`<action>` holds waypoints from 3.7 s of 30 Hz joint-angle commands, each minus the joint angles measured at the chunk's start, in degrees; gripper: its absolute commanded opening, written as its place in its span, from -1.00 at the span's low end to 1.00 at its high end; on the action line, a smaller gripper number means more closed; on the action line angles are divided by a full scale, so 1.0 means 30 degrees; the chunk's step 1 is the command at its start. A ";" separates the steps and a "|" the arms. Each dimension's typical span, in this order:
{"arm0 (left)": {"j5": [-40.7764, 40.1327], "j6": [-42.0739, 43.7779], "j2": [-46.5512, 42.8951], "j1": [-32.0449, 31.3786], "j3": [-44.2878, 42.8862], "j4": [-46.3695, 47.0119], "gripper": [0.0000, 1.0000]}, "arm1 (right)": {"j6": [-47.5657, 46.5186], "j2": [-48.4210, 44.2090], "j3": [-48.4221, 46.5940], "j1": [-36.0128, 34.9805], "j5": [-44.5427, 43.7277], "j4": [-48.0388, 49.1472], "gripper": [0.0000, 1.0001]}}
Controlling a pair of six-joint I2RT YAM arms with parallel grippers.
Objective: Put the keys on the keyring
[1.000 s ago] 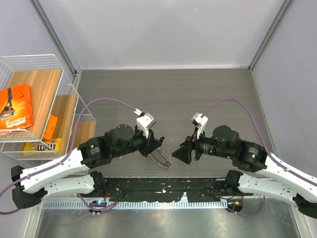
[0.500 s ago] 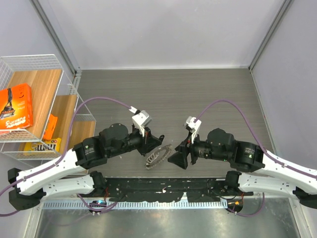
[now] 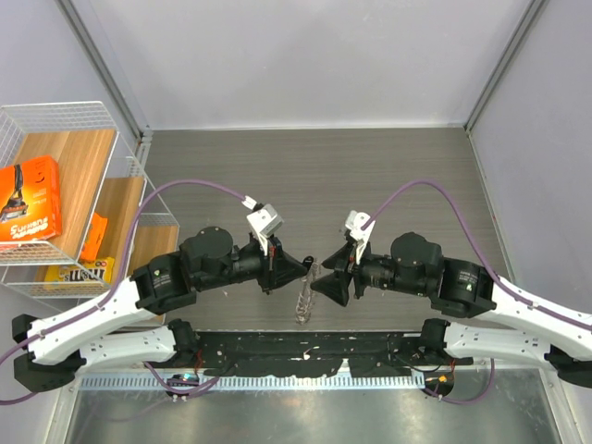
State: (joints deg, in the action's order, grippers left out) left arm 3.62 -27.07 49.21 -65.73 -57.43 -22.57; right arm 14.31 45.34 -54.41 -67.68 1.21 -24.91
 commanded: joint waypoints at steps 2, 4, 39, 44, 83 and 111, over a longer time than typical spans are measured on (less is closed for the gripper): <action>0.1196 -0.0556 -0.0378 -0.0061 -0.1043 0.1605 -1.00 | -0.3153 0.0062 -0.1315 -0.0320 0.1408 0.1240 0.24; 0.1342 -0.0615 -0.0436 -0.0090 -0.1072 0.1692 -1.00 | -0.3652 0.0149 -0.1461 -0.0350 0.2168 0.1213 0.19; 0.1636 -0.1904 -0.1228 -0.0061 -0.1423 0.2249 -1.00 | -0.4681 0.1116 -0.1696 -0.1756 0.1793 0.2179 -0.68; 0.1782 -0.1992 -0.1257 -0.0032 -0.1570 0.2220 -1.00 | -0.4680 0.1175 -0.1696 -0.1756 0.1528 0.2178 -0.29; 0.0082 -0.3164 -0.3631 -0.0061 0.1506 0.5236 -1.00 | -0.3598 -0.1638 -0.1110 -0.1844 0.3081 0.4986 -0.89; 0.0581 -0.3106 -0.3572 -0.0090 0.2268 0.7082 -1.00 | 0.0064 -0.3014 0.1087 -0.1874 -0.0346 1.4394 -0.88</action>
State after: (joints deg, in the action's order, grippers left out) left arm 5.78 -37.28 38.15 -66.30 -50.81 -1.98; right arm 11.53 38.48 -50.04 -73.03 2.66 4.38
